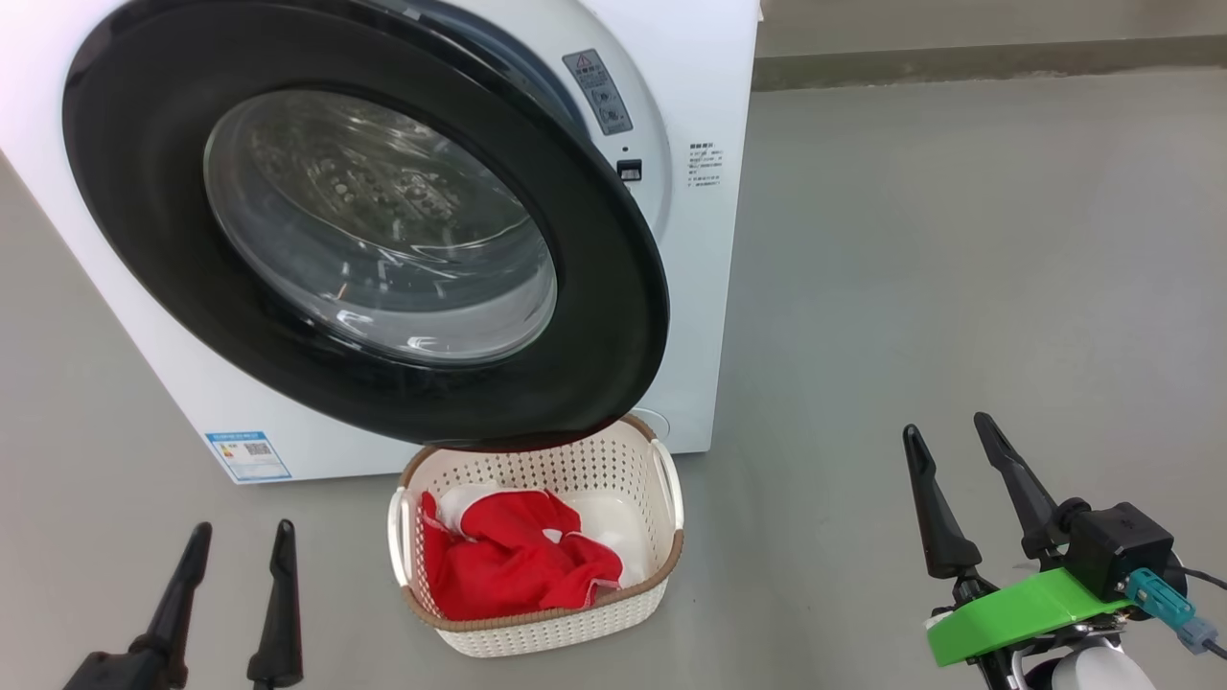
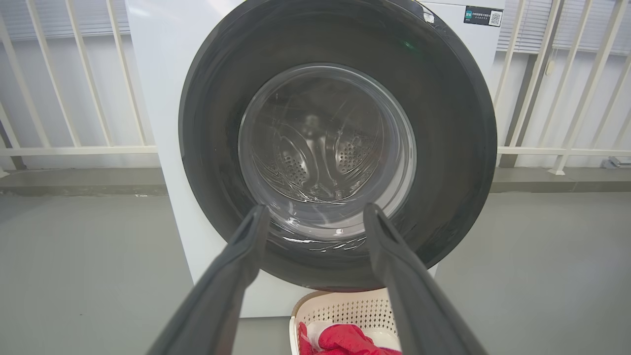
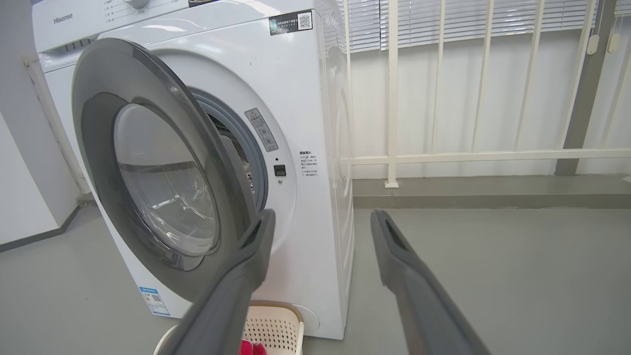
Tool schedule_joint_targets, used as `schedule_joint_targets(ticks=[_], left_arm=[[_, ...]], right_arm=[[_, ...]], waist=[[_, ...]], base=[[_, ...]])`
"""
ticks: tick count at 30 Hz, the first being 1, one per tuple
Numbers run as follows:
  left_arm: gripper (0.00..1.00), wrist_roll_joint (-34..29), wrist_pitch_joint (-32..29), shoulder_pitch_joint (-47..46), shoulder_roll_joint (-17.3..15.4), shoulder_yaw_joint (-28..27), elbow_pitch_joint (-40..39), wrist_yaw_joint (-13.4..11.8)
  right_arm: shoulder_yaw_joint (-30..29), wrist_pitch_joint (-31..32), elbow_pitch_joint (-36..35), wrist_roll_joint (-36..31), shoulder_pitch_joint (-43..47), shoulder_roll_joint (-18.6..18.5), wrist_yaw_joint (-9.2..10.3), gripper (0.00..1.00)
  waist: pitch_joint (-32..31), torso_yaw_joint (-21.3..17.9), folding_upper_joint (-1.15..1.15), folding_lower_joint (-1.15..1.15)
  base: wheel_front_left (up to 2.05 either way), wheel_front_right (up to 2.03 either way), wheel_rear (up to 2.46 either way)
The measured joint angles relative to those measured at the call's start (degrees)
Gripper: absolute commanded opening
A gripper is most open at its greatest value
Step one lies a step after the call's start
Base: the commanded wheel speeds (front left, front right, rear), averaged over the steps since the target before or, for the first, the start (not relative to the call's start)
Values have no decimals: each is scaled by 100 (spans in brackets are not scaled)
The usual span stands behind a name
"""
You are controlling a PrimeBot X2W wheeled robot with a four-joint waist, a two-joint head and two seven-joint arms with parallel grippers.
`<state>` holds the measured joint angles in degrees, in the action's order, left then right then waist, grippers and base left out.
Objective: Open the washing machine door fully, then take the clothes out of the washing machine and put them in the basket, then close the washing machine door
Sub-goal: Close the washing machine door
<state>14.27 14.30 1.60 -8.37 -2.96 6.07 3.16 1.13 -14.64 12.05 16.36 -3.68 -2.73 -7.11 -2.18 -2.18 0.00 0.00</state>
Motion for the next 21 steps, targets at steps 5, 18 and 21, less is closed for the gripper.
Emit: schedule_joint_targets(ticks=[5, 18, 21], left_arm=[[100, -131, 0, 0, 97, -82, 124, 100], [100, -372, 0, -5, 222, -155, 371, 294], [100, -380, 0, -6, 233, -164, 382, 301]], right_arm=[[-2, 0, -8, -1, 22, 1, 0, 100], [-20, 0, -26, -1, 116, 2, 0, 100], [-19, 0, -26, -1, 116, 2, 0, 100]], waist=[[-54, -3, 0, 0], [-110, 71, 0, 0], [-108, 94, 0, 0]], base=[[0, 0, 0], [0, 0, 0], [0, 0, 0]])
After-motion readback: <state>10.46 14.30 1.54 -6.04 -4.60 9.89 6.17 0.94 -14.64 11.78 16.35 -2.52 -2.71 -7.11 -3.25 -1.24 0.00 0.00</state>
